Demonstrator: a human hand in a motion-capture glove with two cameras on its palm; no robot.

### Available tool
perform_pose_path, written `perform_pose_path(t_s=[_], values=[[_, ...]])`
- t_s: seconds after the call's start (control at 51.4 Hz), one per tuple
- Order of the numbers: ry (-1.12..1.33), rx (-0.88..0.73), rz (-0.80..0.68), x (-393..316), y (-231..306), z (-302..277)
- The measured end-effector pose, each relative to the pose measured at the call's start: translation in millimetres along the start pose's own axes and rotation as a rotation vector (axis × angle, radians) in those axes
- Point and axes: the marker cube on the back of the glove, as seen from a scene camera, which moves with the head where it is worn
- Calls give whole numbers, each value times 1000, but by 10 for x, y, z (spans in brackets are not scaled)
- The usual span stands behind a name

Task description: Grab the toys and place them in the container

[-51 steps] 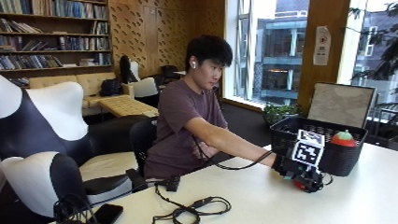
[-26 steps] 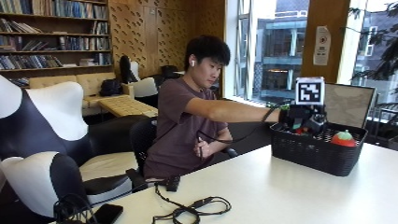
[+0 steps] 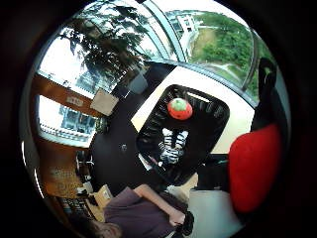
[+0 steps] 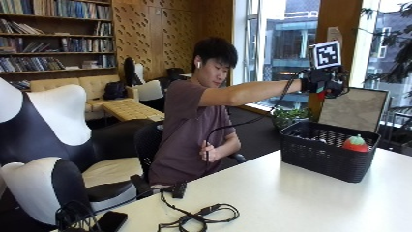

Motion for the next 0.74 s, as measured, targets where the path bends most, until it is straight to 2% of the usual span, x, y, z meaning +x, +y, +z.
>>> perform_pose_path(t_s=[0.058,0.234,0.273,0.331,0.37,0.409,0.467,0.506,0.584,0.682,0.74], values=[[25,-12,55,-233,-82,93],[-4,-52,-164,-681,-107,399],[9,-94,-114,-708,-125,486],[56,-203,152,-692,-198,662],[71,-278,236,-739,-219,769],[57,-331,134,-804,-179,831],[22,-353,-124,-825,-80,860],[11,-345,-182,-809,-55,871],[-1,-340,-176,-793,-45,876],[23,-328,-15,-868,-111,888],[12,-324,-100,-864,-74,865]])
